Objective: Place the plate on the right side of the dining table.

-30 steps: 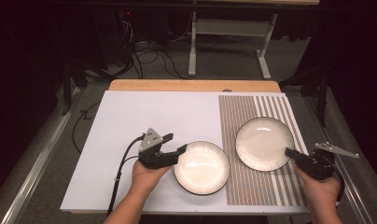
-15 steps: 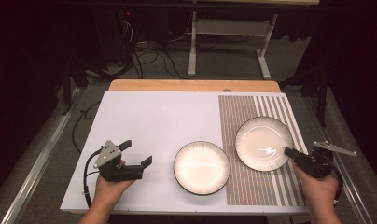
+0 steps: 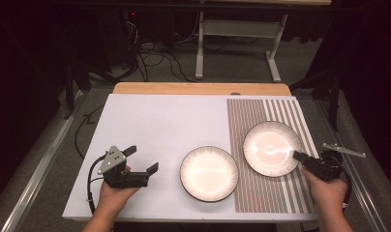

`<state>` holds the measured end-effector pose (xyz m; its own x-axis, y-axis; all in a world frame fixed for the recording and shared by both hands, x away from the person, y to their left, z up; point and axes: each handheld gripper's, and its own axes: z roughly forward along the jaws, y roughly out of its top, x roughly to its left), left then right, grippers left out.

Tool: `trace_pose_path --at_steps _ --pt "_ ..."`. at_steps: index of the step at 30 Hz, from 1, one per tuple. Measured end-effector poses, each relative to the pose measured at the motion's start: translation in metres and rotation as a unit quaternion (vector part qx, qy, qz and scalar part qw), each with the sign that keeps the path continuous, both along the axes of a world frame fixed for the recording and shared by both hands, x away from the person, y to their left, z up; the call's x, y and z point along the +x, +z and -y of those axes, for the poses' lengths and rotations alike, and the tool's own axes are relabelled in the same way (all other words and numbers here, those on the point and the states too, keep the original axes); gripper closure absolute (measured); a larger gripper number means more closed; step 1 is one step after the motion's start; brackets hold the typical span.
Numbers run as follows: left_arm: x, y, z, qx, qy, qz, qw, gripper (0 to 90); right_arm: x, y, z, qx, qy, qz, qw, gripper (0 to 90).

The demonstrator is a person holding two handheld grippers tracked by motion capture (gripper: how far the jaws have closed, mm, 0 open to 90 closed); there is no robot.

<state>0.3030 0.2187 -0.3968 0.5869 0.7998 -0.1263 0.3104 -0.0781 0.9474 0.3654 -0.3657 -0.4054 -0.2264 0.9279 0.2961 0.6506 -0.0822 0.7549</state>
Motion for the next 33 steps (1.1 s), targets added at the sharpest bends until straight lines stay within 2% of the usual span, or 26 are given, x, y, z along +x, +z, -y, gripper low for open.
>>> trace_pose_path --at_steps 3,8,15,18,21,22,25,26,27,30,33 --pt "0.001 0.000 0.000 0.006 0.002 0.002 1.0000 0.8 0.002 -0.001 0.000 0.004 -0.006 -0.004 1.0000 82.5" --pt "0.004 0.001 -0.001 0.002 0.006 0.002 1.0000 0.8 0.006 -0.003 0.000 0.004 -0.010 -0.011 0.9999 81.3" --pt "0.004 0.003 -0.001 0.009 0.019 0.015 0.9997 0.2 0.011 -0.006 -0.001 0.004 -0.021 -0.020 0.9996 80.2" --pt "0.003 0.004 -0.002 0.009 0.019 0.017 0.9996 0.2 0.014 -0.008 -0.001 -0.004 -0.029 -0.027 0.9992 79.1" --pt "0.002 0.005 -0.003 0.007 0.022 0.023 0.9995 0.5 0.017 -0.011 -0.003 -0.025 -0.038 -0.031 0.9985 78.0" --pt "0.003 0.006 -0.003 0.007 0.022 0.024 0.9994 0.5 0.017 -0.012 -0.002 -0.022 -0.039 -0.032 0.9985 78.0" --pt "0.003 0.006 -0.004 0.009 0.024 0.024 0.9994 0.5 0.016 -0.012 -0.004 -0.033 -0.037 -0.025 0.9985 77.0" --pt "0.003 0.006 -0.004 0.010 0.023 0.023 0.9994 0.5 0.014 -0.011 -0.004 -0.043 -0.036 -0.019 0.9983 72.9" --pt "0.003 0.006 -0.005 0.011 0.023 0.023 0.9994 0.5 0.014 -0.011 -0.004 -0.043 -0.036 -0.019 0.9983 72.9" --pt "0.001 0.005 -0.004 0.016 0.020 0.022 0.9994 0.5 0.008 -0.004 -0.004 -0.057 -0.020 0.012 0.9981 65.3" --pt "-0.001 0.005 -0.003 0.027 0.016 0.026 0.9992 0.6 0.000 0.003 -0.009 -0.068 0.014 0.049 0.9964 55.3"
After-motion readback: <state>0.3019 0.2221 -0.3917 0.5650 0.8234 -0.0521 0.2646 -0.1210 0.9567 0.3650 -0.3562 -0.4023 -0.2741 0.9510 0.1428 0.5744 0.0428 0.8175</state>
